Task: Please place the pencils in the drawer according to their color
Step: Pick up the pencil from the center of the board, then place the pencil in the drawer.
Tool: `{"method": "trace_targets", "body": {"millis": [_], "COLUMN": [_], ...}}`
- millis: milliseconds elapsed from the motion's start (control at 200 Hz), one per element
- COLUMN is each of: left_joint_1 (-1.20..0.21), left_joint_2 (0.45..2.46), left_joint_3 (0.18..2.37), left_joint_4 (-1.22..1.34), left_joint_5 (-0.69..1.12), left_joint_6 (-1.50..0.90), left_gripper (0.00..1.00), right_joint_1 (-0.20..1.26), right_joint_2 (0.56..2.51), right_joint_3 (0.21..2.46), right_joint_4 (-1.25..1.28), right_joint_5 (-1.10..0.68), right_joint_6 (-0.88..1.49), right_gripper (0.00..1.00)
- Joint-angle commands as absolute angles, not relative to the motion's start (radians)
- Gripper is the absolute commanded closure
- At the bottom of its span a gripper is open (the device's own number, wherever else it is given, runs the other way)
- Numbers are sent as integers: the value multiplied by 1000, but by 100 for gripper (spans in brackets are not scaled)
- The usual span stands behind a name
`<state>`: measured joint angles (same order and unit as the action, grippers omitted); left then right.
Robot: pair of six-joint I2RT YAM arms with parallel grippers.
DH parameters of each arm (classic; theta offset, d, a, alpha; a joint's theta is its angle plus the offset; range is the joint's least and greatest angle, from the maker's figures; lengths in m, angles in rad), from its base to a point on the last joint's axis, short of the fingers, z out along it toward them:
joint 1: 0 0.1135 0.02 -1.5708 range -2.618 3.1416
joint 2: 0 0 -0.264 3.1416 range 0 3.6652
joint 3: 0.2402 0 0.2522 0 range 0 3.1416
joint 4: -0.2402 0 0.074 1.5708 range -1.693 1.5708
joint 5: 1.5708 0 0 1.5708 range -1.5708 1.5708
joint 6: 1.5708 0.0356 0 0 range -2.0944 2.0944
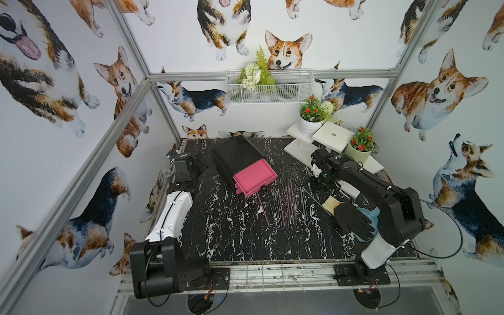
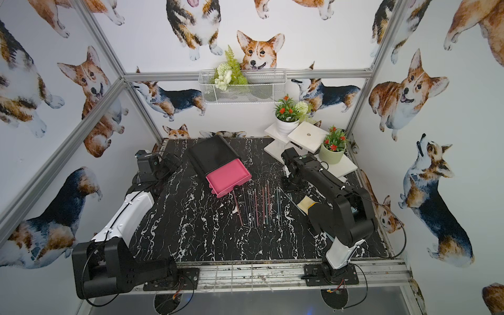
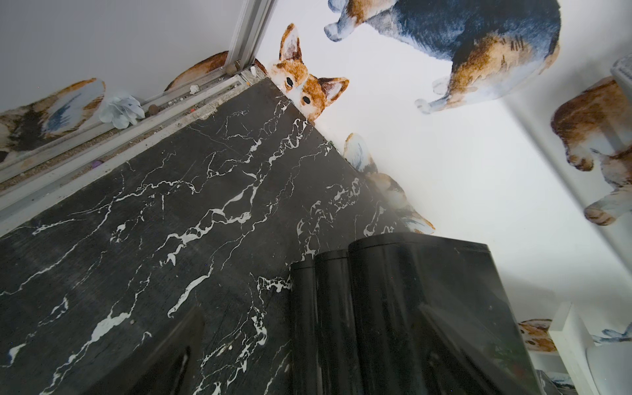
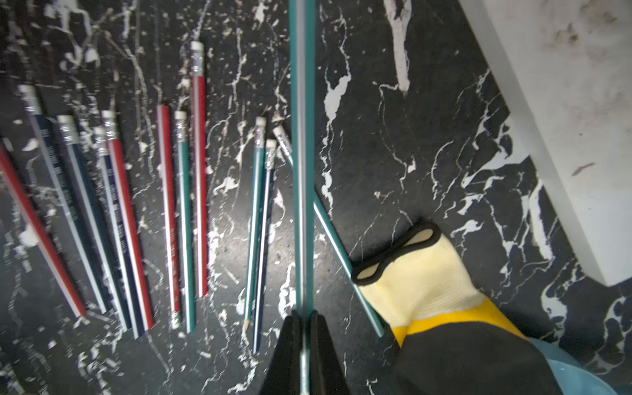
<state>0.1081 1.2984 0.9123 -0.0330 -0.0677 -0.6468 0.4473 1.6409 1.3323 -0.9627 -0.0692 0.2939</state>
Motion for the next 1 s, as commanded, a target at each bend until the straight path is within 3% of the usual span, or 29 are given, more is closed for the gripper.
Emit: {"method": "trace_targets", "body": {"millis": [0,240,571,771,996], "left_joint_1": [111,112,112,112,112], "left_joint_2": [1290,1284,1290,1284,1281], "left_joint_3": [914,915,920,918,918], "left_joint_4": [-18,-17,-16,-16,-14], "left_joint_5": [-63,-60,-51,-52,-52], "left_joint_6": [-641,-640,-643,-643,-640], "left_gripper": [0,0,0,0,0], "right_joint_1": [464,563,682,701,703], "right_joint_2": [1585,1508,1564,1613,1693], "right_joint_3": [1336,1336,1412,1423,1487], "right_joint_4": [-990,-840,-701,-566,-530], "right_joint_5": [-255,-490,-714,-802,-786], "right_joint_6": [384,606,789,923,967], "right_gripper": [100,100,100,100,100]}}
